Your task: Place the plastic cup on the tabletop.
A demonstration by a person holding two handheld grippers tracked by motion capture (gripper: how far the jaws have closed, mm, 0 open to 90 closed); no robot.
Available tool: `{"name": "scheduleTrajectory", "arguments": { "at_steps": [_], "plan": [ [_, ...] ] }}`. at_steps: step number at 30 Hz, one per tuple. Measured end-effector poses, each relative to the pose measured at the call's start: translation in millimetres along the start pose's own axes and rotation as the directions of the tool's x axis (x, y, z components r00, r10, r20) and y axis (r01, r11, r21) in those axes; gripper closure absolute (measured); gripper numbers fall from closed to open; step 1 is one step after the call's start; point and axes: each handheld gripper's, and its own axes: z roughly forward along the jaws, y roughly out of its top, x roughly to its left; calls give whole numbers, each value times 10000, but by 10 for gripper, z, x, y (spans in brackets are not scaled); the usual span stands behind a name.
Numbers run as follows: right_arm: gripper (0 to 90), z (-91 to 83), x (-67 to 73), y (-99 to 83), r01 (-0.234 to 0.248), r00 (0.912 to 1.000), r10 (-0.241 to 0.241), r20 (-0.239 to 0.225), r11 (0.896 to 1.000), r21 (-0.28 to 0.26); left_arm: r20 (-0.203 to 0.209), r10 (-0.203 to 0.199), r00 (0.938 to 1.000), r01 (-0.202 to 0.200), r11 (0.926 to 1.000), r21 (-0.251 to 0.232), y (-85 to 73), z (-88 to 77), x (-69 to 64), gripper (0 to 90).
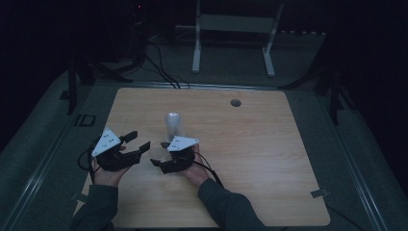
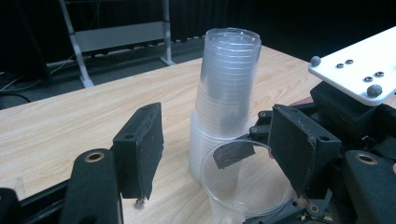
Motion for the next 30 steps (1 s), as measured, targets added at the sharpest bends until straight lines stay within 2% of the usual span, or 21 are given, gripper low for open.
{"name": "scheduleTrajectory", "arguments": {
  "at_steps": [9, 20, 22, 26, 30],
  "plan": [
    [258, 2, 12, -34, -4, 10000, 5, -56, 9998, 178, -4, -14, 10000, 13, 10000, -12, -3, -3, 5, 359],
    [176, -31, 18, -50, -6, 9996, 15, -272, 9994, 342, 7, -29, 10000, 29, 10000, -19, -6, -4, 2, 357],
    [132, -45, 30, -55, -6, 9994, 21, -349, 9991, 420, 7, -38, 10000, 38, 10000, -22, -6, -5, 1, 357],
    [121, -54, 36, -59, -73, 9983, 107, -567, 9981, 604, 27, -33, 10000, 33, 10000, -12, -6, 1, -1, 357],
    [116, -70, 33, -75, -32, 9983, 77, -582, 9970, 778, 35, -36, 10000, 36, 10000, -15, -5, 4, -6, 357]
  ]
}}
